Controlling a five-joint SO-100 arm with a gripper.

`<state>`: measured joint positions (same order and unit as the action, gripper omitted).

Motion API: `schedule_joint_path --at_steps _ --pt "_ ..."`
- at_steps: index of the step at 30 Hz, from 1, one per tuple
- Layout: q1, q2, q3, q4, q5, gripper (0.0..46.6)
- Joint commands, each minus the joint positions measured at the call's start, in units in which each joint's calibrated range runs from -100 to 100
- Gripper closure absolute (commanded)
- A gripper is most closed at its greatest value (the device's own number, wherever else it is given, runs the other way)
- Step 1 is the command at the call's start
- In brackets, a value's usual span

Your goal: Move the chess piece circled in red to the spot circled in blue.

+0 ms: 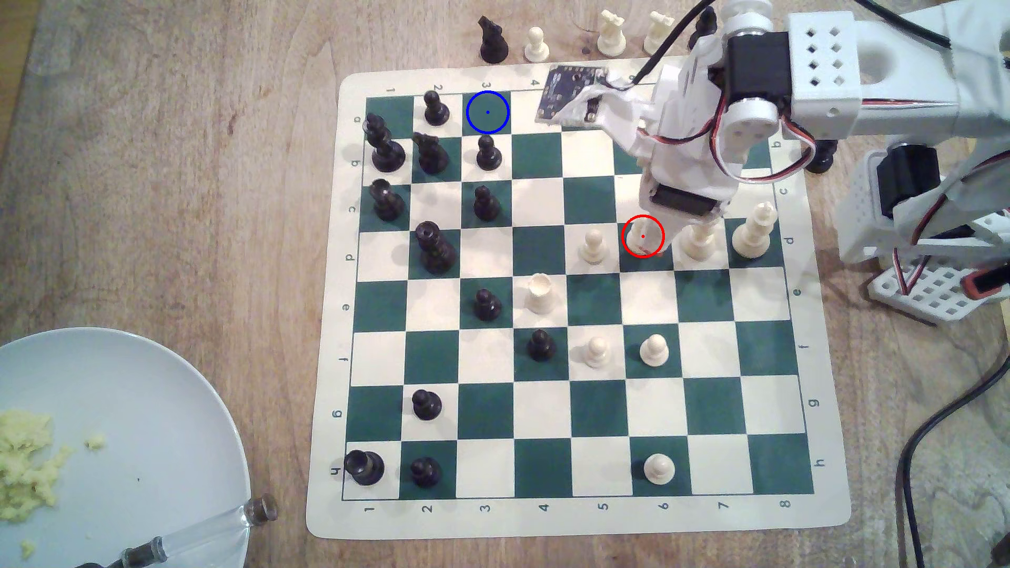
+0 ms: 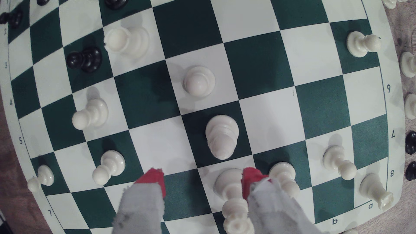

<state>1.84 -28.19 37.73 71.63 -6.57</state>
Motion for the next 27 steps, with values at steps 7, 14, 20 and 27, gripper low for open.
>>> schedule_joint_path --at_steps 7,14,20,27 --pt "0.9 5.4 -0.2 -4.6 1.0 27.2" --pt "0.6 7.7 2.1 -7.1 1.1 27.9" --pt "0.5 8.4 3.2 -8.6 0.9 29.1" --pt "0.2 9.3 4.2 -9.7 0.8 29.7"
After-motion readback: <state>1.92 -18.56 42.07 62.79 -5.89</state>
